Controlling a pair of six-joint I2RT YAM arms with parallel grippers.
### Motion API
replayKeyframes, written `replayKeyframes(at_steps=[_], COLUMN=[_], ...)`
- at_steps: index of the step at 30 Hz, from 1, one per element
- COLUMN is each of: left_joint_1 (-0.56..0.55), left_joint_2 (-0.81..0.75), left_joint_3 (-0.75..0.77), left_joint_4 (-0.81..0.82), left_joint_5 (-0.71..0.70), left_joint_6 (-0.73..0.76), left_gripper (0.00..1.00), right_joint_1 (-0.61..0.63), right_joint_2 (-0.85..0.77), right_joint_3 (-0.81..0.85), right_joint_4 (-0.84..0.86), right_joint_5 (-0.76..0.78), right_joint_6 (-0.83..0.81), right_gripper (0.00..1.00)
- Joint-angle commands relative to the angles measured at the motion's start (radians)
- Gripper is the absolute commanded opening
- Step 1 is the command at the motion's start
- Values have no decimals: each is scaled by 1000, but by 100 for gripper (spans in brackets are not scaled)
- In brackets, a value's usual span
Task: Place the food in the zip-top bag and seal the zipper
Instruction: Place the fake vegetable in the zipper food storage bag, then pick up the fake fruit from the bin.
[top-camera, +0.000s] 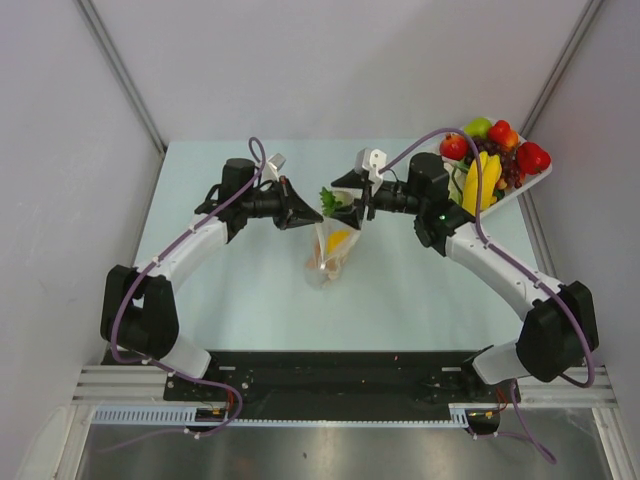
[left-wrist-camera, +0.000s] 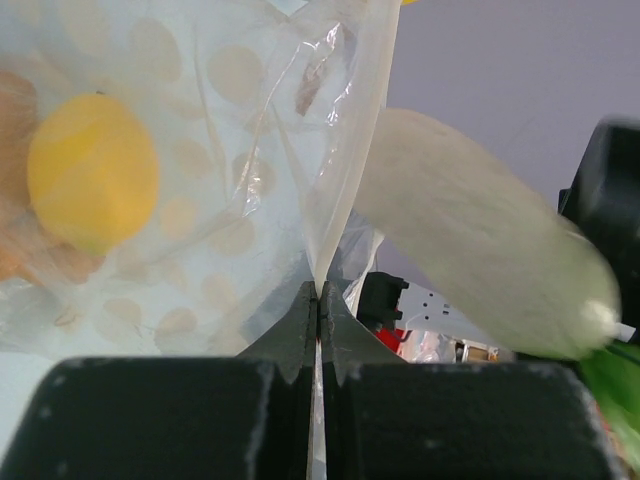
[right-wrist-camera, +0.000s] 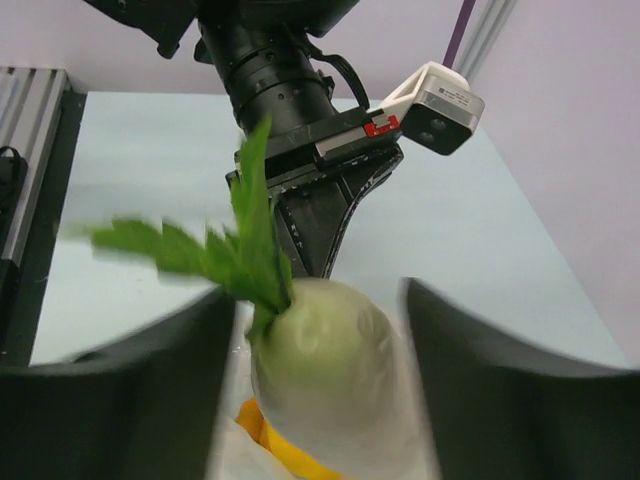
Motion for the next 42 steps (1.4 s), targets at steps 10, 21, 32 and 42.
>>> replayKeyframes(at_steps=[10, 21, 32, 42], left_joint_1=[-2, -2, 0, 0], left_joint_2=[-34, -42, -39, -43], left_joint_3=[41, 47, 32, 16], left_joint_4=[5, -13, 1, 1], left_joint_5=[30, 20, 22, 20], left_joint_6=[25, 57, 55, 66], left_gripper=[0, 1, 0, 0], right_joint_1=[-146, -375, -447, -518], right_joint_2=[-105, 275, 790, 912], right_joint_3=[63, 521, 1222, 1206], right_joint_4=[-8, -606, -885, -850], right_joint_5=[28, 540, 863, 846], right_joint_6=[74, -113, -179, -212], right_gripper=[100, 86, 90, 97])
